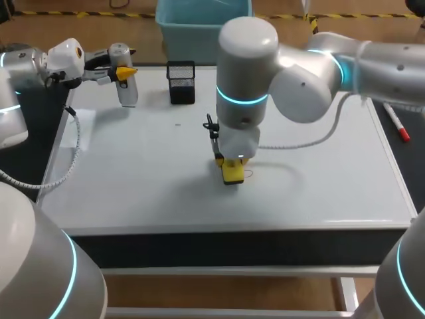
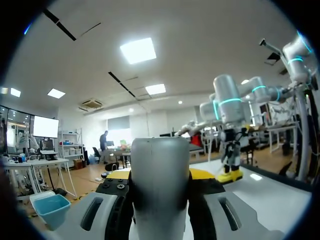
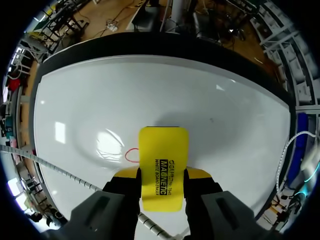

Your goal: Pick up the inspection probe, press it on each red-marked spot on the whiteboard one by one, put down the probe, pick up the eraser, and wipe off all the red marks.

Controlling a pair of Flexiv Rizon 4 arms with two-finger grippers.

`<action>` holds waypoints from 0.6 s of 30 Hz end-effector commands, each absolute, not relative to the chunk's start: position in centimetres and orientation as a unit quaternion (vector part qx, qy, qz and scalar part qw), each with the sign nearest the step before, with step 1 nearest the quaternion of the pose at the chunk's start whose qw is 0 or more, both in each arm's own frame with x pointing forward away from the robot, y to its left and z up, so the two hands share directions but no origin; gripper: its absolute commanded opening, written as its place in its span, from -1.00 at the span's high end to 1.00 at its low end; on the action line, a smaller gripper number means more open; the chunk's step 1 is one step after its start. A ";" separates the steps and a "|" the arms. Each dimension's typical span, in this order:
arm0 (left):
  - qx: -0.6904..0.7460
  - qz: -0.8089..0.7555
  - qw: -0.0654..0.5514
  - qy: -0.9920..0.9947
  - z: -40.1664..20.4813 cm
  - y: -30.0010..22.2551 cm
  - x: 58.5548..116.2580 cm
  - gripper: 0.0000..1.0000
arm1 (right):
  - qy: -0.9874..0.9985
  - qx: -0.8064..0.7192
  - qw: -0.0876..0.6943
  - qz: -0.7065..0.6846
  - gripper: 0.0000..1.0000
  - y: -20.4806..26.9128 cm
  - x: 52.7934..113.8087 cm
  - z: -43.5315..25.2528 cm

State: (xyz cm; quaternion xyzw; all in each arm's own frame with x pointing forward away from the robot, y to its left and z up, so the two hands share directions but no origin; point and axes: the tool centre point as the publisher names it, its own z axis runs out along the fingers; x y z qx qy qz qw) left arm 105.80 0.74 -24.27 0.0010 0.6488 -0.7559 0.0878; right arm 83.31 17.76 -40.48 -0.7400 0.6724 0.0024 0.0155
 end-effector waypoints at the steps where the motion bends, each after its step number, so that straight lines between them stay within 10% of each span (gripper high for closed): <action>1: 0.003 -0.757 0.087 0.648 -24.3 0.8 106.0 1.00 | 0.668 -0.743 0.020 0.009 1.00 17.5 83.4 -41.1; 18: 0.003 -0.757 0.087 0.648 -24.3 0.8 106.0 1.00 | 0.646 -0.763 0.003 0.027 1.00 17.5 84.5 -42.2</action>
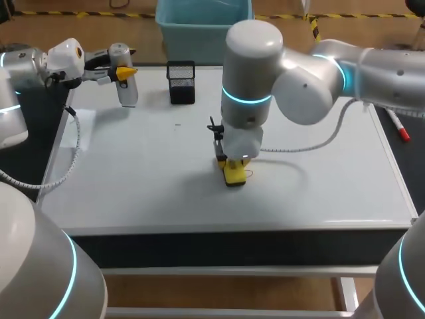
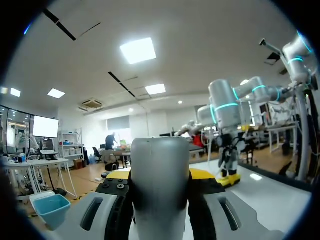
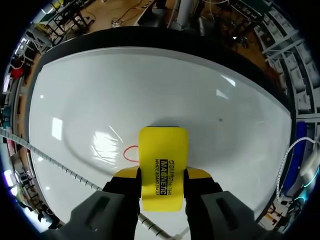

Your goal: Pick up the inspection probe, press it on each red-marked spot on the whiteboard one by one, put down the probe, pick up the eraser, and wipe off all the red marks.

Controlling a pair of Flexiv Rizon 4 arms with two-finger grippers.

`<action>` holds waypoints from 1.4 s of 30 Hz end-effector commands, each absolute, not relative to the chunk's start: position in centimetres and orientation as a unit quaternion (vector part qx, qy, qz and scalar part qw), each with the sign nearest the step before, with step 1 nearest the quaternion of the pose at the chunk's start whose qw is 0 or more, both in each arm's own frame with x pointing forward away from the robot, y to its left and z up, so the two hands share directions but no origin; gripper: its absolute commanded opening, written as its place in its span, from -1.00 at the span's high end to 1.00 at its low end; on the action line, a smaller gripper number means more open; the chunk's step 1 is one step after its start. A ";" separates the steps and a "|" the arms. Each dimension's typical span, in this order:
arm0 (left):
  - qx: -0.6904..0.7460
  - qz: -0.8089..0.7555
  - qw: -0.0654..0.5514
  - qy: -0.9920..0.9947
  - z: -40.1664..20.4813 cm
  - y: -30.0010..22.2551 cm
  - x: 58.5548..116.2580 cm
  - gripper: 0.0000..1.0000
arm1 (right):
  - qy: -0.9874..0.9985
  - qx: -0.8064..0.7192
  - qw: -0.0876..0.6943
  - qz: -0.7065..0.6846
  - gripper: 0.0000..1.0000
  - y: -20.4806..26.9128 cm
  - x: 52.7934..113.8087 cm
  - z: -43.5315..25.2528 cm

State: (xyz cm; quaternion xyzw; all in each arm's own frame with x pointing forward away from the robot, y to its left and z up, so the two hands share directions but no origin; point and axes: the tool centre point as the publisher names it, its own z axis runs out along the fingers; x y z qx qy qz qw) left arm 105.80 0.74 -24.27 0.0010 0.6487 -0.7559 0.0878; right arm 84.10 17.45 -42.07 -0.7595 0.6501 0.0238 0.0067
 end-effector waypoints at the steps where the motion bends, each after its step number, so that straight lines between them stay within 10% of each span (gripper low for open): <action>1: 0.003 -0.757 0.087 0.648 -24.3 0.8 106.0 1.00 | 0.646 -0.763 0.002 0.028 1.00 17.5 84.5 -42.2; 42: 0.003 -0.757 0.087 0.648 -24.3 0.8 106.0 1.00 | 0.698 -0.714 -0.042 0.006 1.00 9.8 84.8 -43.0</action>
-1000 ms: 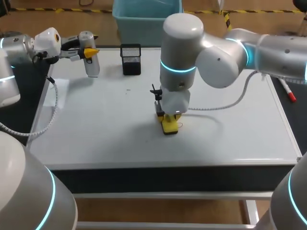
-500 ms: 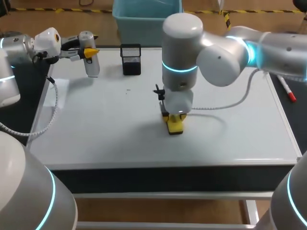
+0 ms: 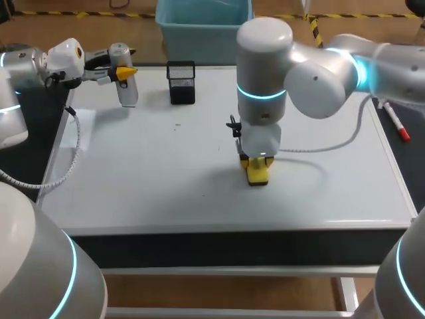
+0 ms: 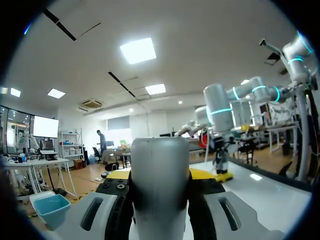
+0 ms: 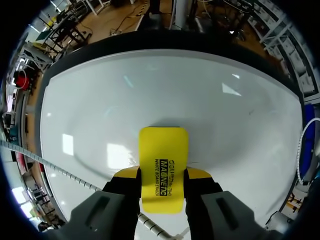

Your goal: Pick up the inspection probe, press it on each red-marked spot on the whiteboard one by one, put down the probe, pick up the eraser, and wipe off all the red marks.

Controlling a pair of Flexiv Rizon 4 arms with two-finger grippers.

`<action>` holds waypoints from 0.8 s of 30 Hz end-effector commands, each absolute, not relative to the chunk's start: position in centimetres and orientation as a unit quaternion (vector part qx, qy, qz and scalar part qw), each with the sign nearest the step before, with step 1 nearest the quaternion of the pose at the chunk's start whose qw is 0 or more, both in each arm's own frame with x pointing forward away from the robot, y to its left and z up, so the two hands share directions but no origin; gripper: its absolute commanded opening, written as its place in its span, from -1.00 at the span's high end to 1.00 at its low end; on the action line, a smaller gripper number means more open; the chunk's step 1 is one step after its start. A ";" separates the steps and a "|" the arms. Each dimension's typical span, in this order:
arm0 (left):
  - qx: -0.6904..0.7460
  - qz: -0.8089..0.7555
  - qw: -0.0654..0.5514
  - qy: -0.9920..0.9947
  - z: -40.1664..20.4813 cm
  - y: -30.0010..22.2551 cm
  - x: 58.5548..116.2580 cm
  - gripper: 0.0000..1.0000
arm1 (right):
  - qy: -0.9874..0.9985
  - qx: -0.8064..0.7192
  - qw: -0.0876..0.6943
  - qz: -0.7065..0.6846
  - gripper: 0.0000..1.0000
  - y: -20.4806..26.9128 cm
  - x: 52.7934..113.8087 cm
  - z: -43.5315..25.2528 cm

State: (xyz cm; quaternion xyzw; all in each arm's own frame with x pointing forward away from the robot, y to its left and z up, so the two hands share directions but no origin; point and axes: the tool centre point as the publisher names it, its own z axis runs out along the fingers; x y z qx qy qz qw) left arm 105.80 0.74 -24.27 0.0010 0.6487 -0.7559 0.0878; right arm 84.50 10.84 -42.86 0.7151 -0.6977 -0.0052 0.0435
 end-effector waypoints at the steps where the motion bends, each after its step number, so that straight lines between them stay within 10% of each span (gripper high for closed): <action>1: 0.003 -0.757 0.087 0.648 -24.3 0.8 106.0 1.00 | -0.699 0.714 0.043 -0.005 1.00 9.7 84.9 -43.0; 24: 0.003 -0.757 0.087 0.648 -24.3 0.8 106.0 1.00 | -0.704 0.710 0.015 -0.005 1.00 8.4 87.1 -40.0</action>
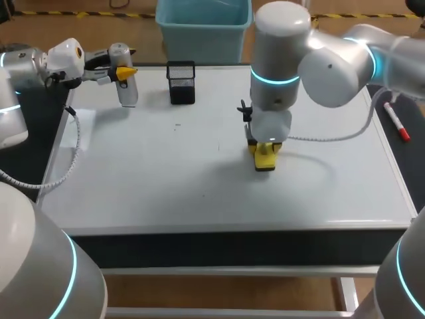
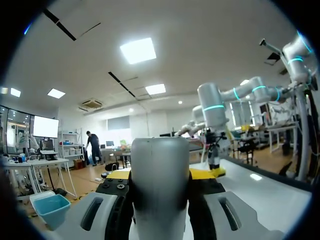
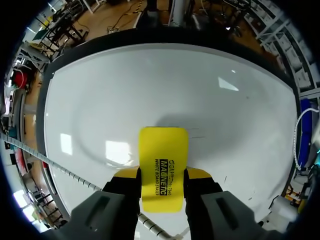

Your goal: Pick up the inspection probe, press it on each red-marked spot on the whiteboard one by one, put down the probe, pick up the eraser, and wipe off all the red marks.

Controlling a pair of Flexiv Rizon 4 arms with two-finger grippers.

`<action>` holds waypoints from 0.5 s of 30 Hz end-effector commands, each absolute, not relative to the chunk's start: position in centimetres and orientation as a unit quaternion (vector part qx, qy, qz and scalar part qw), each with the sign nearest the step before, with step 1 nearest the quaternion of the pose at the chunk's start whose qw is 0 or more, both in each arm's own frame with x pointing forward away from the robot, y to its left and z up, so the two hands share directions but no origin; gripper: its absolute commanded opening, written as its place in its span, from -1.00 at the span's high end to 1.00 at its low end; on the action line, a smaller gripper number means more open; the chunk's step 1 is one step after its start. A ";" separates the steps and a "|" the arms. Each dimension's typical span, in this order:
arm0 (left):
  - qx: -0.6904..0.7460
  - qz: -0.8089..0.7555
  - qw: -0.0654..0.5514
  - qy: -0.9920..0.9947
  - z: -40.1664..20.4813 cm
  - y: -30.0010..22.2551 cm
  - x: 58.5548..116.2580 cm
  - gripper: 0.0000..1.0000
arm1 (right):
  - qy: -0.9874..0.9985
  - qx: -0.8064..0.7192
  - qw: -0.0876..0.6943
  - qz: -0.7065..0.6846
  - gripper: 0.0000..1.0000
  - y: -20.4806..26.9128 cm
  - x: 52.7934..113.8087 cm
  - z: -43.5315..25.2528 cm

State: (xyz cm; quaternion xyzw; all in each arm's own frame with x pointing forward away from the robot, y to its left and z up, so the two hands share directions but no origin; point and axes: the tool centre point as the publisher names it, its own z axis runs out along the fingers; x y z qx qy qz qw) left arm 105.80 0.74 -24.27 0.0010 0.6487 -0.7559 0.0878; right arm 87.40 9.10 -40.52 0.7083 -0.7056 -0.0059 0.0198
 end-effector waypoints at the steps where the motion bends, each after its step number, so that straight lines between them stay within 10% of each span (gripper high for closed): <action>1: 0.003 -0.757 0.087 0.648 -24.3 0.8 106.0 1.00 | -0.704 0.710 0.015 -0.005 1.00 8.4 87.1 -40.0; 15: 0.003 -0.757 0.087 0.648 -24.3 0.8 106.0 1.00 | -0.702 0.712 0.017 -0.010 1.00 8.4 87.4 -40.6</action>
